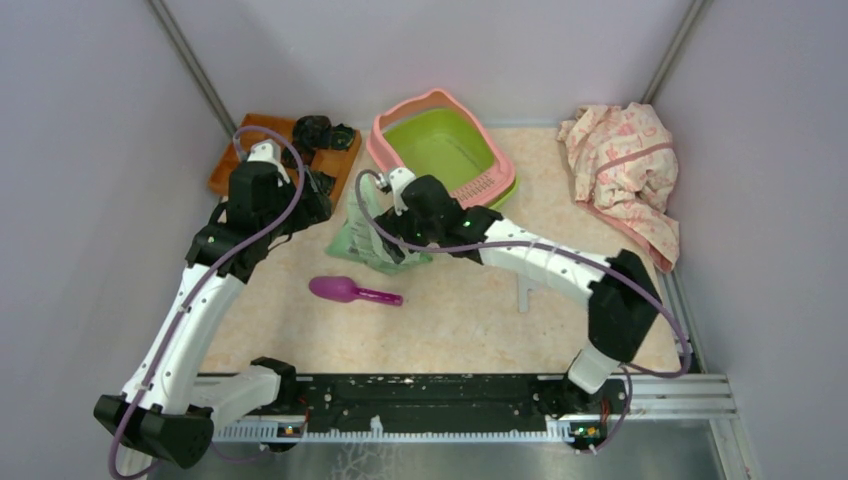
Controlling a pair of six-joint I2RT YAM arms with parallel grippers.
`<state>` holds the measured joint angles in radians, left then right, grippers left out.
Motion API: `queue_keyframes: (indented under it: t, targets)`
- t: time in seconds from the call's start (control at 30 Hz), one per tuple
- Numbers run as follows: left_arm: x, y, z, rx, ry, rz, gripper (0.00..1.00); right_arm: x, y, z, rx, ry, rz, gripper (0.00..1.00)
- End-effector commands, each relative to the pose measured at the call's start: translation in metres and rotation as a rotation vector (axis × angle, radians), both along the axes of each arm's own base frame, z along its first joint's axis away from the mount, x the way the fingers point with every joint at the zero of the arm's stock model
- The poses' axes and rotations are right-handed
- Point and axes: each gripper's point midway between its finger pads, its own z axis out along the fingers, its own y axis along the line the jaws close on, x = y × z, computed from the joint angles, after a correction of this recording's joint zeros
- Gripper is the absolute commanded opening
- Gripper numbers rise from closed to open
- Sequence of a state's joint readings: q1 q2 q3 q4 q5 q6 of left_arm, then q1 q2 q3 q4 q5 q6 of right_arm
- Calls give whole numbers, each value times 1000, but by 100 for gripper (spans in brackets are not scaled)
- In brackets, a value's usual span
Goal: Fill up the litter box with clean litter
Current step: Open the cat litter bag at the center of the board, then pick up the spatula from the center of the board.
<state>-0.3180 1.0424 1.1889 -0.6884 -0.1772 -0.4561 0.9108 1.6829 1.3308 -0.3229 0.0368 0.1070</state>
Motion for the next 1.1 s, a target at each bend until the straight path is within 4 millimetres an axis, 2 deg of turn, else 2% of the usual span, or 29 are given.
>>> queue_keyframes:
  t: [0.0, 0.13, 0.33, 0.43, 0.5, 0.6, 0.67, 0.7, 0.83, 0.93, 1.07]
  targets:
    - [4, -3, 17, -24, -44, -9, 85, -18, -8, 75, 93, -59, 73, 85]
    - [6, -3, 17, -19, -44, -9, 85, -47, -13, 76, 50, -96, 147, 84]
    - [9, 5, 20, 15, -47, 24, 86, -122, 5, 52, -16, -125, 430, 81]
    - [9, 14, 22, 32, -52, 58, 97, -137, 13, 32, -39, -108, 496, 79]
    - [8, 20, 23, 38, -54, 77, 99, -137, 19, 19, -59, -102, 515, 79]
    - [7, 31, 21, 39, -46, 106, 99, -126, 33, 4, -85, -136, 519, 78]
    - [6, 37, 19, 37, -43, 124, 99, -115, 45, -3, -104, -160, 515, 79]
    - [6, 40, 17, 33, -40, 130, 99, -110, 52, -12, -127, -152, 515, 80]
    - [5, 47, 8, 11, -17, 137, 99, -103, 79, -35, -147, -92, 561, 80]
    - [3, 50, 4, 2, -10, 139, 99, -94, 89, -49, -140, -62, 559, 80]
    - [2, 49, 1, -6, -5, 136, 99, -77, 93, -59, -129, -42, 519, 80]
